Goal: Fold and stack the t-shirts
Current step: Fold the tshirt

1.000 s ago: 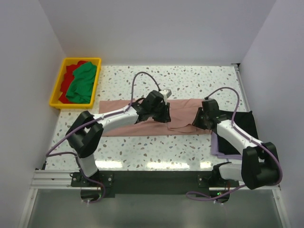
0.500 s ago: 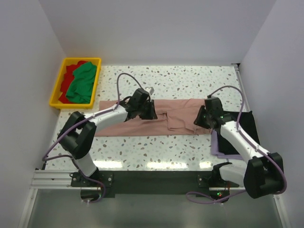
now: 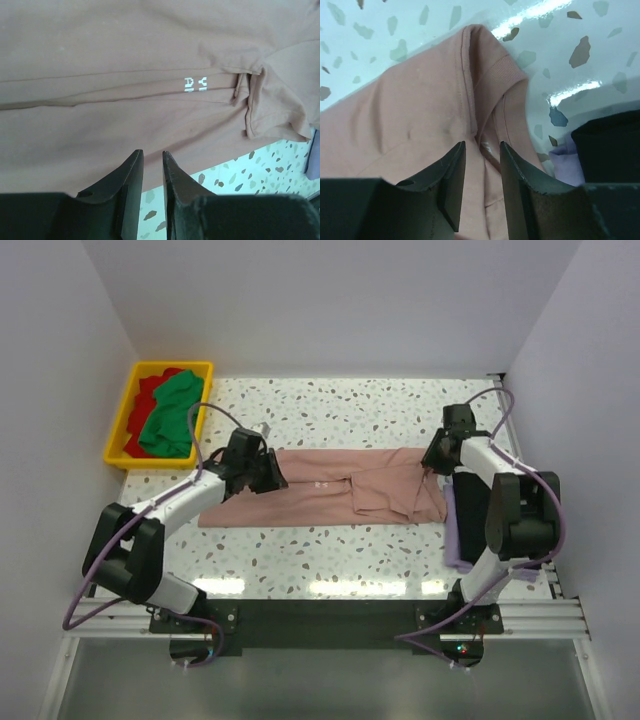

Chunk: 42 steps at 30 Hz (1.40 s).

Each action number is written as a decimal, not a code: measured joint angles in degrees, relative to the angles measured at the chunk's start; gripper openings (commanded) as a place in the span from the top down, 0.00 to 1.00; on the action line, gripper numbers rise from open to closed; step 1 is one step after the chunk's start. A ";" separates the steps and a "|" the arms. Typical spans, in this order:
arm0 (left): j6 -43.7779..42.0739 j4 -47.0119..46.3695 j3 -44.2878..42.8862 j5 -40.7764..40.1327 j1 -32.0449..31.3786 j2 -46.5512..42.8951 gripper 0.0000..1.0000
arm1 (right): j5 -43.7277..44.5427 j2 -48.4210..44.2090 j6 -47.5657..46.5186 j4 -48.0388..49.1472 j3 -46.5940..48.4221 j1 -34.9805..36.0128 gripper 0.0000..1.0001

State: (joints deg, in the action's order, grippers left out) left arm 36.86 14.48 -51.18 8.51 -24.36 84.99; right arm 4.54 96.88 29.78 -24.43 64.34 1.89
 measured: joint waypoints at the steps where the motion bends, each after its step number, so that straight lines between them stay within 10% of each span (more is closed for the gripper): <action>1: -0.02 0.07 0.55 0.26 0.55 -0.31 0.73 | -0.22 1.31 0.00 -0.13 0.26 -0.11 0.62; 8: -0.04 0.24 2.47 1.77 2.67 -0.44 0.74 | -2.56 5.31 0.42 1.55 1.29 -0.46 0.64; 13: -0.02 -0.15 3.61 2.32 3.63 -0.44 0.75 | -3.61 6.34 1.33 3.61 1.84 -0.55 1.00; 26: 1.16 -1.60 6.62 5.09 6.69 -0.31 0.75 | -8.09 14.32 3.04 4.83 9.88 -6.86 1.00; 33: 0.92 0.07 0.57 4.94 7.63 2.78 0.71 | -8.72 13.99 2.58 4.02 10.80 -6.62 0.53; 42: -1.18 4.55 -13.81 -4.11 9.11 12.04 0.73 | -3.52 -2.54 0.61 1.29 6.75 1.90 0.52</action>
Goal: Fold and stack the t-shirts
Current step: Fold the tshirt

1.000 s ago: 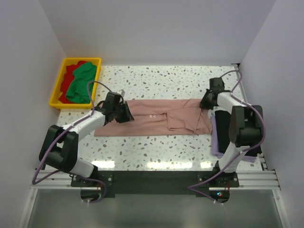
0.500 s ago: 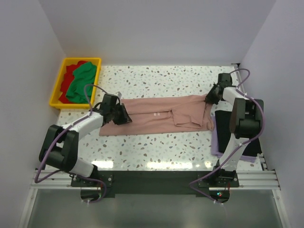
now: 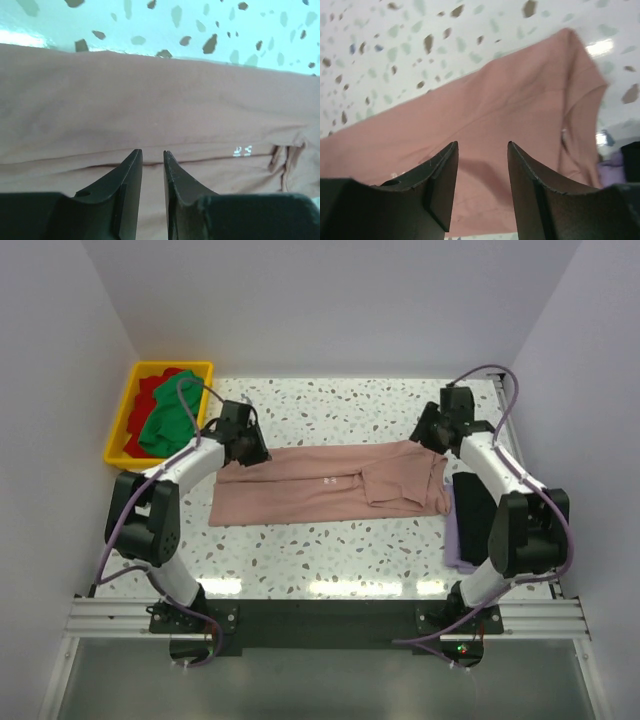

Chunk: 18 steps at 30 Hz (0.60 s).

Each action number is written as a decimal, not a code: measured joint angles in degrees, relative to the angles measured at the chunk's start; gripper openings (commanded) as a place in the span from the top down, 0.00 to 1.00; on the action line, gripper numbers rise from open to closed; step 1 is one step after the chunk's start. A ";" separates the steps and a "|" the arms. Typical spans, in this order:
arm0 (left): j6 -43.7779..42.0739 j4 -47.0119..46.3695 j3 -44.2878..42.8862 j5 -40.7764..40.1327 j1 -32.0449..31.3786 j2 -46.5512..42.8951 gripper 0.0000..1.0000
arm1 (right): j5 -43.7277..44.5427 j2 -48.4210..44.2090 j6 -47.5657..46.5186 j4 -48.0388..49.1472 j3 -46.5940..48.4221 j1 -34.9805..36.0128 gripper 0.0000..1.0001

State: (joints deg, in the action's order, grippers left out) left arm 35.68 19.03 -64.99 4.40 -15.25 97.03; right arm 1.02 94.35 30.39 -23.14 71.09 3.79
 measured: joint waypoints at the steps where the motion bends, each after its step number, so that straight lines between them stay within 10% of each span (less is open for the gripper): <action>1: -0.17 0.57 -0.79 -1.16 0.00 0.72 0.73 | -0.11 -1.60 0.02 0.20 -1.01 1.66 0.53; 18: 1.22 3.69 -0.83 -6.34 8.83 8.94 0.84 | -3.69 -1.60 2.45 6.19 -20.87 10.43 0.53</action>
State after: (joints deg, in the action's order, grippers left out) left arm 36.91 22.72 -65.82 -1.93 -6.42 105.97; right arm -2.68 92.75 32.84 -16.95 50.22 14.22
